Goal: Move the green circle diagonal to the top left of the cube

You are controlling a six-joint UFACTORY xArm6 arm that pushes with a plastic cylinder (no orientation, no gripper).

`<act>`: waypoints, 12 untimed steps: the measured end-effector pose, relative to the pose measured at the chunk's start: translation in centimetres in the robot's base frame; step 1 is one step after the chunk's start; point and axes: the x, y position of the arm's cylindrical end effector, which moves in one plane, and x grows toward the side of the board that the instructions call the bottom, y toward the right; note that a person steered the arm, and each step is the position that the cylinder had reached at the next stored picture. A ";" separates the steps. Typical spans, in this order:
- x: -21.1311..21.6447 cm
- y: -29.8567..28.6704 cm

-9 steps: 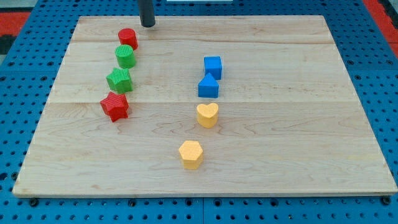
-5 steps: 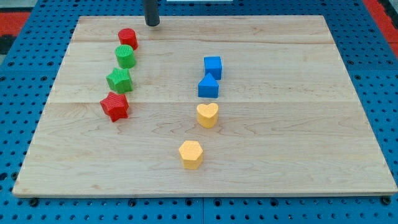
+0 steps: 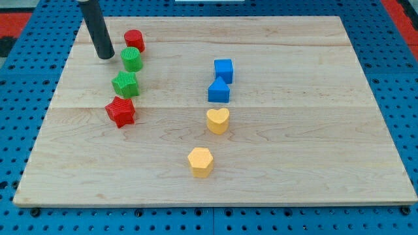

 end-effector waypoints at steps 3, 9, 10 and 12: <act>2.8 8.2; -0.3 16.9; -1.0 15.1; -0.1 15.9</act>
